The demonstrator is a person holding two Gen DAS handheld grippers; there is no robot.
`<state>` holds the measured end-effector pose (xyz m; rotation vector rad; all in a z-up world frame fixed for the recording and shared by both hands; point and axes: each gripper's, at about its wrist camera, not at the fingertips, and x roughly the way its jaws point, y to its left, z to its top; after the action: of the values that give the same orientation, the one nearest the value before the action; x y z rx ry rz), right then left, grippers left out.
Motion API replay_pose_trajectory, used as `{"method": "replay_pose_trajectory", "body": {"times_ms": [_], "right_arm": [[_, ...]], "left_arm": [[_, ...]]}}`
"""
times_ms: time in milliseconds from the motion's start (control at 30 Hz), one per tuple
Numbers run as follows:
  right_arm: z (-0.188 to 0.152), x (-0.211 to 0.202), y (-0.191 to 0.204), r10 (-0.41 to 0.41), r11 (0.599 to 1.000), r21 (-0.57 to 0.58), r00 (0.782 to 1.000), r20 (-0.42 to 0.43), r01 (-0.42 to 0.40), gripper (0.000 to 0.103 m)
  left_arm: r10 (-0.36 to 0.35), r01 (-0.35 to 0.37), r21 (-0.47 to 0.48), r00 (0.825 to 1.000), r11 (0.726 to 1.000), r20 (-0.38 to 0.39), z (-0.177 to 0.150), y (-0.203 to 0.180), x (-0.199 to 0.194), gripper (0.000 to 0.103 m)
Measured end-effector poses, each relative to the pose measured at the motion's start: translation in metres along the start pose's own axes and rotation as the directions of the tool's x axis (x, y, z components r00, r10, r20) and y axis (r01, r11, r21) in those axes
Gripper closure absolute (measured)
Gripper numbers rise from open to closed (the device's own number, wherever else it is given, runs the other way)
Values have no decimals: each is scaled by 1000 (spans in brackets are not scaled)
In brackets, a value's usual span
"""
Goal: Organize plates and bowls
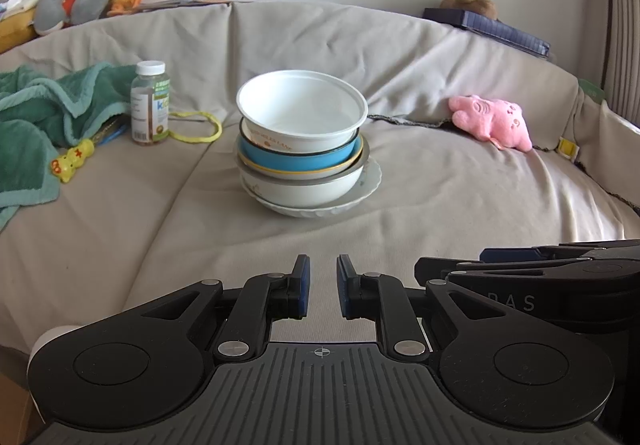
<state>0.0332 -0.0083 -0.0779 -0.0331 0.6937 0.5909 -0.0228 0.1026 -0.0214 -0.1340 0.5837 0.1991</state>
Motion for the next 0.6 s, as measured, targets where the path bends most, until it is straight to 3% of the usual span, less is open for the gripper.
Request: {"method": "replay_pose_trajectory", "body": {"times_ms": [600], "right_arm": [[-3,1,2,2,1000,8,1000,-7,-2,39]], "left_arm": [[3,-3,-4,1000,1000,0,-1,-2,-1,86]]}}
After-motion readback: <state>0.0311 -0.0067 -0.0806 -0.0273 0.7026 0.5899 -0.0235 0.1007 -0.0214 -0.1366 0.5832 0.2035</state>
